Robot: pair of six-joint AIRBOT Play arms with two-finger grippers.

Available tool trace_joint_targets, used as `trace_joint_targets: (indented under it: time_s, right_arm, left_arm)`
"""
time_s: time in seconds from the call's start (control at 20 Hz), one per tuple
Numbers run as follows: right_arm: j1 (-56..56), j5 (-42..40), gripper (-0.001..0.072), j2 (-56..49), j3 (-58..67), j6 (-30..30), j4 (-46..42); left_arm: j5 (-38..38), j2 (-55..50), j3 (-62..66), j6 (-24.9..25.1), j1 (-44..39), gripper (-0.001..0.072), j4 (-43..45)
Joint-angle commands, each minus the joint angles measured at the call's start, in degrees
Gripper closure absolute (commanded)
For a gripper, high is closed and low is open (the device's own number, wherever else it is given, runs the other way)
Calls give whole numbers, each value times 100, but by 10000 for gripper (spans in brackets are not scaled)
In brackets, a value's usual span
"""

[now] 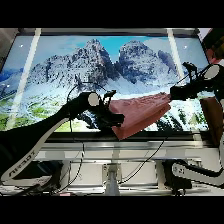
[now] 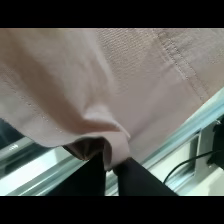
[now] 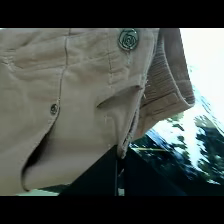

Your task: Fold the clothes and pants, and hang the long-sleeved shirts on hangers.

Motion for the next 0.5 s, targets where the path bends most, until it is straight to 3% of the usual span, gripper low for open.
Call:
trace_joint_targets:
  time_s: [0.0, 0.2, 0.25, 0.3, 0.35, 0.4, 0.45]
  right_arm:
    - [-2, 229, 696, -2, -22, 4, -337]
    - [-2, 177, 692, -2, -516, -7, -415]
    - [-2, 109, 575, -2, -621, -46, -428]
    - [-2, 61, 304, -2, -688, -46, -455]
    - [-2, 61, 100, 0, -693, -46, -463]
    - [-2, 50, 36, 0, -680, -46, -479]
    - [-2, 28, 36, 2, -675, -46, -531]
  left_arm:
    - [-17, -227, 0, -33, -17, 414, -424]
    - [-17, -227, -2, -35, -15, 393, -428]
    - [-15, -227, -2, -35, -15, 393, -428]
    - [-17, -227, -2, -35, -15, 393, -428]
    - [-22, -227, -2, -35, -15, 393, -428]
    - [-20, -227, -2, -33, -15, 393, -428]
    - [-20, -227, -2, -33, -13, 394, -426]
